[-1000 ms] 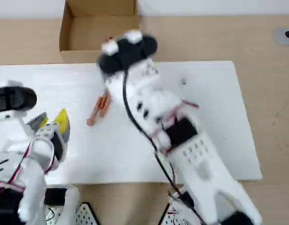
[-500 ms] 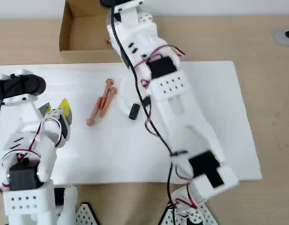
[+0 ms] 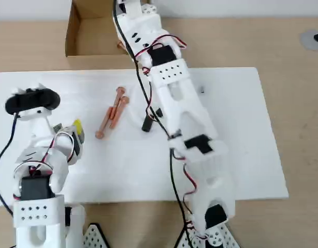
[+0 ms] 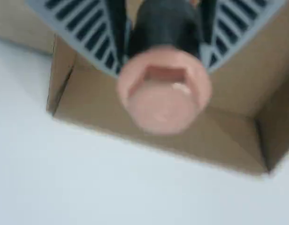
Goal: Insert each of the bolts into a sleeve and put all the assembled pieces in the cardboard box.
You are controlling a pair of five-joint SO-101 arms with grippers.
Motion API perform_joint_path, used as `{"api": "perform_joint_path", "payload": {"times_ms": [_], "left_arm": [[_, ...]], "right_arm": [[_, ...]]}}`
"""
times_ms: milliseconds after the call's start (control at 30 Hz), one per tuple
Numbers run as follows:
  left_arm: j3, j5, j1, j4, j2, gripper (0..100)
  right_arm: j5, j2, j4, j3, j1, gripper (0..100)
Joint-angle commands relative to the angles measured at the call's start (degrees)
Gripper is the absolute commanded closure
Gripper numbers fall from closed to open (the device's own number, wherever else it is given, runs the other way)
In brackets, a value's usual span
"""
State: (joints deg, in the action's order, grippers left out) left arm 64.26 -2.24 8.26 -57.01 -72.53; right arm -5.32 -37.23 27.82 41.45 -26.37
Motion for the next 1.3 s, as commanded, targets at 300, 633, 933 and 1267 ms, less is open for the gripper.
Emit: {"api": "perform_joint_path", "payload": {"times_ms": [300,633,933,1267], "left_arm": [[0.1,-0.1,1.7,-0.7,0.1,85],[0.0,0.3,1.7,-3.5,0.2,85],[-7.0,5.0,1.6,-3.4,13.8,85],[-41.8,7.4,-3.8,-15.1,52.2,85]], "right_arm": [[0.2,-18.4,-1.7,19.5,2.8,98.9],[0.5,-24.4,2.6,20.8,2.4,98.1],[0.5,-22.3,12.1,23.3,2.6,79.3],[0.5,-21.9,27.0,39.6,3.1,75.7]]}}
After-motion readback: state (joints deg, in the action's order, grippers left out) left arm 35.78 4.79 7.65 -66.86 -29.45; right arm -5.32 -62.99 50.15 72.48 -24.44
